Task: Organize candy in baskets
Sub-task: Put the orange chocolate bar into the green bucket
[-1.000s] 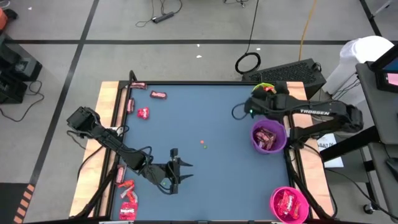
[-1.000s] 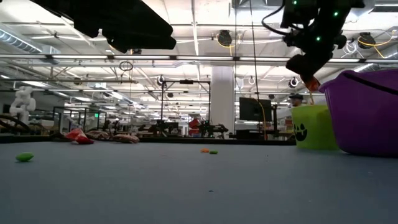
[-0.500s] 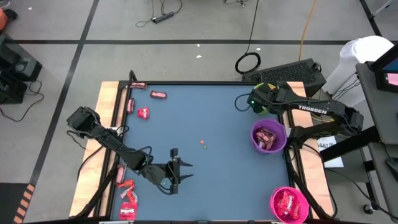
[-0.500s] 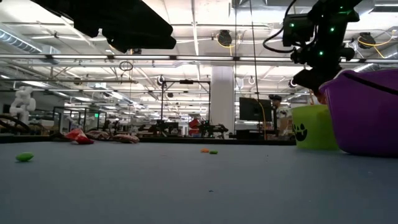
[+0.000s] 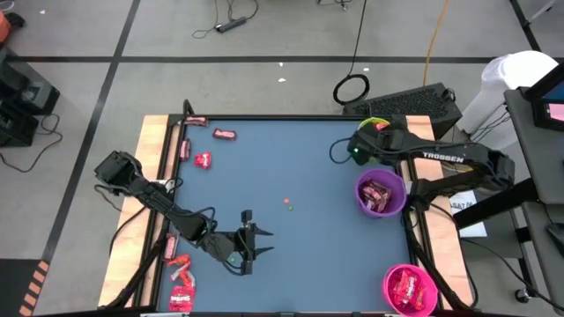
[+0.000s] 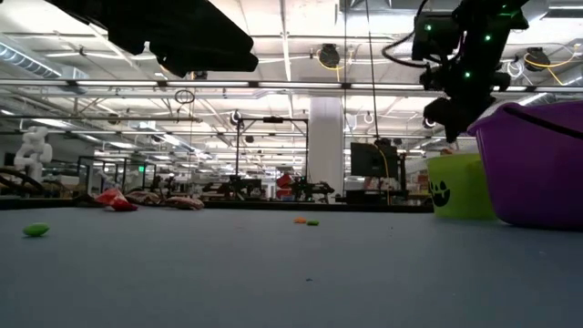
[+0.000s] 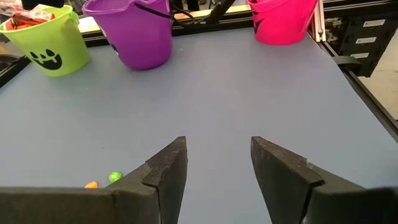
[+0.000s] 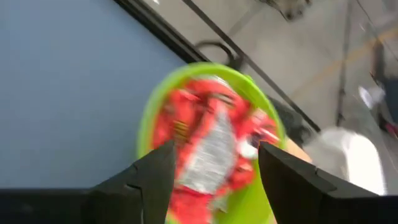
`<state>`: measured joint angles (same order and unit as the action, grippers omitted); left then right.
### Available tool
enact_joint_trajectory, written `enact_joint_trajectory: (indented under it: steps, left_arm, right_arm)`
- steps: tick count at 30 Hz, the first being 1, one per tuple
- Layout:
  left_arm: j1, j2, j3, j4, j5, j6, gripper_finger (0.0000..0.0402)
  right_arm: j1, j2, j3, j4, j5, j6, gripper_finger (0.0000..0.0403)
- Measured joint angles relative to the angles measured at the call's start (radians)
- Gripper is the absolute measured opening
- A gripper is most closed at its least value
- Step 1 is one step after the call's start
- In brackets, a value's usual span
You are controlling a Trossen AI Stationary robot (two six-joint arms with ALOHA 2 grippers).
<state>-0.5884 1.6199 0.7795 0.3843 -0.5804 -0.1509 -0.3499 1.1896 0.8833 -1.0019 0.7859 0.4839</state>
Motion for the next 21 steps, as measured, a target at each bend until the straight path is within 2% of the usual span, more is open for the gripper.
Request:
enact_joint_trajectory:
  steps: [5,9,12,16,18,21]
  left_arm:
    - [0.000,0.000,0.000,0.001,0.000,0.000,0.0184]
    - [0.000,0.000,0.000,0.000,0.003,0.001,0.0184]
    - [0.003,0.000,0.000,-0.001,0.068,0.001,0.0184]
    - [0.005,0.000,0.013,-0.013,0.215,0.007,0.0184]
    - [-0.008,-0.001,0.050,-0.062,0.251,0.011,0.0184]
    - [-0.048,-0.002,0.149,-0.316,0.263,-0.015,0.0184]
  right_arm:
    - [0.125,0.000,0.000,0.105,-0.045,-0.022,0.0207]
    - [0.255,0.000,0.000,0.243,-0.138,-0.050,0.0198]
    - [0.367,0.000,0.000,0.374,-0.197,-0.079,0.0193]
    - [0.508,0.012,0.000,0.535,-0.216,-0.111,0.0186]
    - [0.565,0.022,0.001,0.607,-0.214,-0.129,0.0184]
    - [0.637,0.038,0.001,0.655,-0.214,-0.151,0.0181]
